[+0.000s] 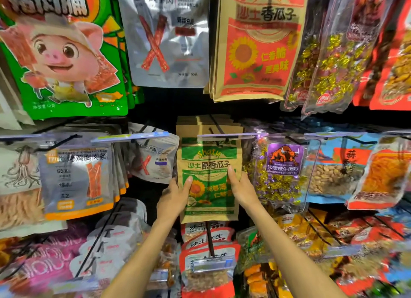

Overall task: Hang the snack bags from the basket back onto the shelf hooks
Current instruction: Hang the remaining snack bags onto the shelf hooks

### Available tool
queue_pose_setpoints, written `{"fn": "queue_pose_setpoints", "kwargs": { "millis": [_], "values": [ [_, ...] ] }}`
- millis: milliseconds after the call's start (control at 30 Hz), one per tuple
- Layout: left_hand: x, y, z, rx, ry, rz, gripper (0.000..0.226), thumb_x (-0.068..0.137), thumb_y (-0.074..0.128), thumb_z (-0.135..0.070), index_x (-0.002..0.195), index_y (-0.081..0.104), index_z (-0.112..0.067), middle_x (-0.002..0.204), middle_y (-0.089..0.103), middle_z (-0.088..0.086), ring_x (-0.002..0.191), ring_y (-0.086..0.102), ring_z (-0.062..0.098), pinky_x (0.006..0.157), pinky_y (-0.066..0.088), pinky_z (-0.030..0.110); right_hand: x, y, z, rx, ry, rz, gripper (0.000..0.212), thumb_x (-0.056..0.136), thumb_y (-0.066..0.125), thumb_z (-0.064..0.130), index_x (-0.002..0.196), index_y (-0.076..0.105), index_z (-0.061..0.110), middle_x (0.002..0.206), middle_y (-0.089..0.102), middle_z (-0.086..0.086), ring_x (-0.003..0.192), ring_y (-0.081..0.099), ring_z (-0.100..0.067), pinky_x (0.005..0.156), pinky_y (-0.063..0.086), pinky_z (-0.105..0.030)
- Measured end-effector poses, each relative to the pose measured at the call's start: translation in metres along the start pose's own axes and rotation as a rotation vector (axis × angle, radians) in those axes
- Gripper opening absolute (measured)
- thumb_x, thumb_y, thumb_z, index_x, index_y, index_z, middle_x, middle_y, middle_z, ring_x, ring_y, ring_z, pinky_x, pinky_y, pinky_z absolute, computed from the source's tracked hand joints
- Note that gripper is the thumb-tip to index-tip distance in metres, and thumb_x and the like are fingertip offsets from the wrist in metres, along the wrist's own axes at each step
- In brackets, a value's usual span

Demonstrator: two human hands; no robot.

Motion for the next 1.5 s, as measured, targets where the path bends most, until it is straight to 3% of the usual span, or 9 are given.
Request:
{"fn": "queue_pose_setpoints", "kwargs": {
  "millis": [300, 367, 433, 633, 733, 967, 1100, 1233, 1500],
  "values": [
    [-0.014, -0.001, 0.000, -0.039, 0.040, 0.042, 0.057, 0.098, 0.032, -0.063, 0.132, 0.049, -0.021, 0.129, 0.062, 0.007, 0.120, 0.056, 0.031, 0.094, 0.046, 0.040, -0.014, -0.004, 0.002, -0.017, 0.016, 0.068, 0.091, 0.077, 0.031, 0.090, 0.136, 0.047, 0.023, 0.125, 0.060, 0.011, 0.114, 0.058, -0.013, 0.103, 0.044, -0.042],
    [-0.020, -0.001, -0.004, -0.067, 0.041, 0.038, 0.055, 0.100, 0.034, -0.059, 0.136, 0.047, -0.020, 0.134, 0.059, 0.006, 0.125, 0.053, 0.030, 0.093, 0.043, 0.037, -0.026, -0.008, 0.012, -0.022, 0.017, 0.077, 0.074, 0.086, 0.033, 0.080, 0.129, 0.045, 0.021, 0.119, 0.053, 0.011, 0.111, 0.053, -0.014, 0.096, 0.042, -0.035],
    [-0.025, -0.001, -0.008, -0.085, 0.021, 0.028, 0.054, 0.101, 0.036, -0.056, 0.140, 0.045, -0.020, 0.135, 0.059, 0.006, 0.127, 0.052, 0.029, 0.090, 0.039, 0.035, -0.034, -0.011, 0.017, 0.004, 0.045, 0.087, 0.061, 0.098, 0.035, 0.061, 0.140, 0.040, 0.018, 0.119, 0.048, 0.008, 0.113, 0.048, -0.015, 0.091, 0.037, -0.030],
    [-0.042, -0.001, -0.016, -0.084, -0.024, -0.005, 0.051, 0.101, 0.038, -0.054, 0.139, 0.045, -0.020, 0.128, 0.061, 0.005, 0.119, 0.056, 0.030, 0.085, 0.042, 0.035, -0.053, -0.023, 0.011, 0.006, 0.050, 0.124, 0.069, 0.099, 0.038, 0.059, 0.150, 0.032, 0.013, 0.143, 0.045, 0.005, 0.130, 0.044, -0.016, 0.096, 0.035, -0.027],
    [-0.055, -0.003, -0.022, -0.032, -0.037, -0.026, 0.050, 0.102, 0.041, -0.049, 0.140, 0.043, -0.016, 0.130, 0.060, 0.007, 0.120, 0.056, 0.031, 0.086, 0.043, 0.036, -0.068, -0.035, 0.017, -0.033, 0.013, 0.170, 0.062, 0.101, 0.041, 0.050, 0.148, 0.032, 0.011, 0.139, 0.050, 0.001, 0.117, 0.048, -0.012, 0.089, 0.036, -0.024],
    [-0.099, 0.004, -0.051, 0.527, 0.134, -0.022, 0.049, 0.099, 0.047, -0.045, 0.135, 0.046, -0.012, 0.128, 0.057, 0.012, 0.119, 0.052, 0.036, 0.083, 0.048, 0.043, -0.102, -0.077, 0.022, -0.281, -0.175, 0.294, 0.042, 0.103, 0.046, 0.037, 0.130, 0.056, 0.006, 0.130, 0.059, -0.006, 0.121, 0.055, -0.021, 0.089, 0.042, -0.028],
    [-0.124, 0.017, -0.084, 0.750, 0.168, -0.029, 0.049, 0.099, 0.044, -0.046, 0.137, 0.044, -0.015, 0.131, 0.055, 0.010, 0.122, 0.047, 0.035, 0.083, 0.048, 0.043, -0.110, -0.109, 0.006, -0.674, -0.247, 0.413, 0.052, 0.099, 0.051, 0.045, 0.139, 0.050, 0.013, 0.138, 0.053, -0.007, 0.127, 0.051, -0.025, 0.101, 0.045, -0.039],
    [-0.145, 0.037, -0.109, 0.856, 0.227, -0.023, 0.045, 0.098, 0.045, -0.042, 0.133, 0.047, -0.015, 0.130, 0.055, 0.011, 0.124, 0.047, 0.033, 0.087, 0.047, 0.042, -0.120, -0.142, -0.007, -1.020, -0.300, 0.403, 0.054, 0.098, 0.049, 0.048, 0.140, 0.047, 0.015, 0.138, 0.049, -0.010, 0.127, 0.047, -0.033, 0.100, 0.045, -0.047],
    [-0.168, 0.075, -0.148, 0.925, 0.274, 0.018, 0.044, 0.097, 0.045, -0.048, 0.127, 0.050, -0.017, 0.121, 0.060, 0.008, 0.118, 0.051, 0.031, 0.089, 0.048, 0.042, -0.129, -0.196, -0.020, -1.170, -0.317, 0.338, 0.052, 0.101, 0.045, 0.045, 0.143, 0.042, 0.013, 0.141, 0.045, -0.013, 0.129, 0.043, -0.035, 0.101, 0.041, -0.050]
  ]
}}
Point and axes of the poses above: each hand's wrist, its own x-axis towards the middle knuckle, its own y-axis out of the palm, z = x × y, the point moved 5 cm from there along x, towards the middle knuckle
